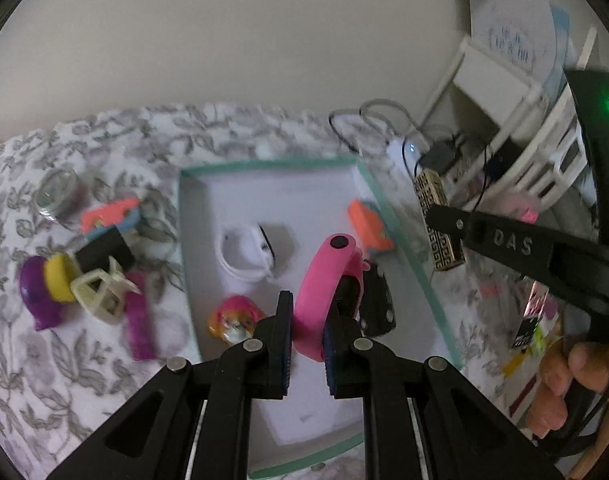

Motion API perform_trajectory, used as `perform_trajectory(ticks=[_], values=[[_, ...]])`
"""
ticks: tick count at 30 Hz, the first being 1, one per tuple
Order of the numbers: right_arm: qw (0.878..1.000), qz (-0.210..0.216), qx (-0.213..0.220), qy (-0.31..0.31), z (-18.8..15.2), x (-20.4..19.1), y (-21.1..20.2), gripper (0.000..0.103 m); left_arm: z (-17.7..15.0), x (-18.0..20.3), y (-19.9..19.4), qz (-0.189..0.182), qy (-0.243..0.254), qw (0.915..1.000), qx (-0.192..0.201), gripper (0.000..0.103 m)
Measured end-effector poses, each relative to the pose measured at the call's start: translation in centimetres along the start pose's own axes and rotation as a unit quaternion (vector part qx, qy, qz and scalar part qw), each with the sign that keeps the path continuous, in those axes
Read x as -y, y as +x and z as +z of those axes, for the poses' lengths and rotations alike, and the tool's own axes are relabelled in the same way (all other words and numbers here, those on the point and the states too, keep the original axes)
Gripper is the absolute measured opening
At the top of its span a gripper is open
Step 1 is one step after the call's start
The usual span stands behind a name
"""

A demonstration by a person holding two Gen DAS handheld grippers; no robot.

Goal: Organize rigid objects
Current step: 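Carry the pink watch band and gold stick over the tray with both tools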

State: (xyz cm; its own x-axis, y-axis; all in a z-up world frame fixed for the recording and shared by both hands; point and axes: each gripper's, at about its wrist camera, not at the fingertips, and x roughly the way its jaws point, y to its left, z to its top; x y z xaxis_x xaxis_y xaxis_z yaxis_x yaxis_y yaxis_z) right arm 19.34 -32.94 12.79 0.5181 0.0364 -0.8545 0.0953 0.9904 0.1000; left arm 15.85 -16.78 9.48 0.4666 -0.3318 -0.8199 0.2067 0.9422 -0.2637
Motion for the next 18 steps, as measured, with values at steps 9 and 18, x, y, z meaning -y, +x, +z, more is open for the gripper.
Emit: perform_trajectory(ticks=[9, 18], values=[[0.996, -0.044, -0.072, -0.014, -2.0, 1.2, 4.8, 0.017, -2.1, 1.6, 3.3, 0.025, 0.034, 0.998, -0.047, 0.014], [0.993, -0.055, -0.108, -0.008, -3.4, 1.5, 7.1, 0.017, -3.0, 1.8, 5.1, 0.039, 0.043, 0.9954, -0.076, 0.014]])
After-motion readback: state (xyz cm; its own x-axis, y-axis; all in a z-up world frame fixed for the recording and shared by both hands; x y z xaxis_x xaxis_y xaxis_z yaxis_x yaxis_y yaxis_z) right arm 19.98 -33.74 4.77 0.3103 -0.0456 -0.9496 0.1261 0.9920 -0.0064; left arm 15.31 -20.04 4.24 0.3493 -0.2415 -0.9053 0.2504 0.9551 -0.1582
